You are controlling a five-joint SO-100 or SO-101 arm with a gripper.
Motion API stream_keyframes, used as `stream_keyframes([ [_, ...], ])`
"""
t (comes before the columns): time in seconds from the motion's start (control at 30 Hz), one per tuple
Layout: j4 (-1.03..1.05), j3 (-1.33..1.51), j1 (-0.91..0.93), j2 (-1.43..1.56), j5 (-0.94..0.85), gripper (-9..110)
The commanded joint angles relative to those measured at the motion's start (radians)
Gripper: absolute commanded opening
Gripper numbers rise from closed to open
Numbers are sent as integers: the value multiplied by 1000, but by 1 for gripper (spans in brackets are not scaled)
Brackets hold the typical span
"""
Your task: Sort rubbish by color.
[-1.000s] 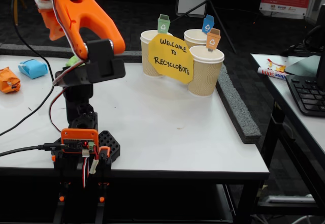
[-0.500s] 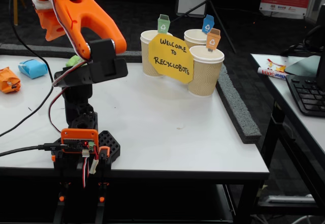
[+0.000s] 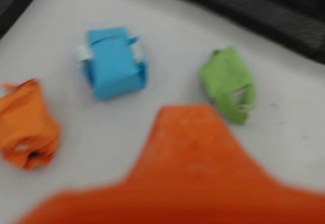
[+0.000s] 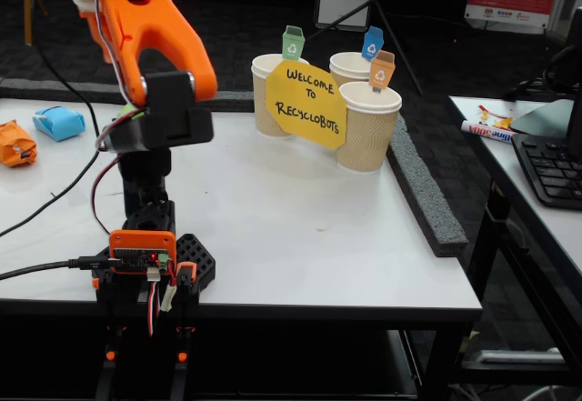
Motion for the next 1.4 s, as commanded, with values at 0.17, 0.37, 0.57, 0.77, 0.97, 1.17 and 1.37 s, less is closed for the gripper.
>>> stream_keyframes([
  [0.17,-115,-21,138,-95,-20,7],
  [0.37,-172,-25,132,-178,-20,7],
  [0.57,-201,-43,126,-255,-20,7],
  [0.77,-249,-75,146,-387,-20,12],
  [0.97,-337,-124,183,-575,-20,12],
  [1.17,-360,-256,183,-775,-20,15],
  [1.37,-370,-411,172,-969,-20,16],
])
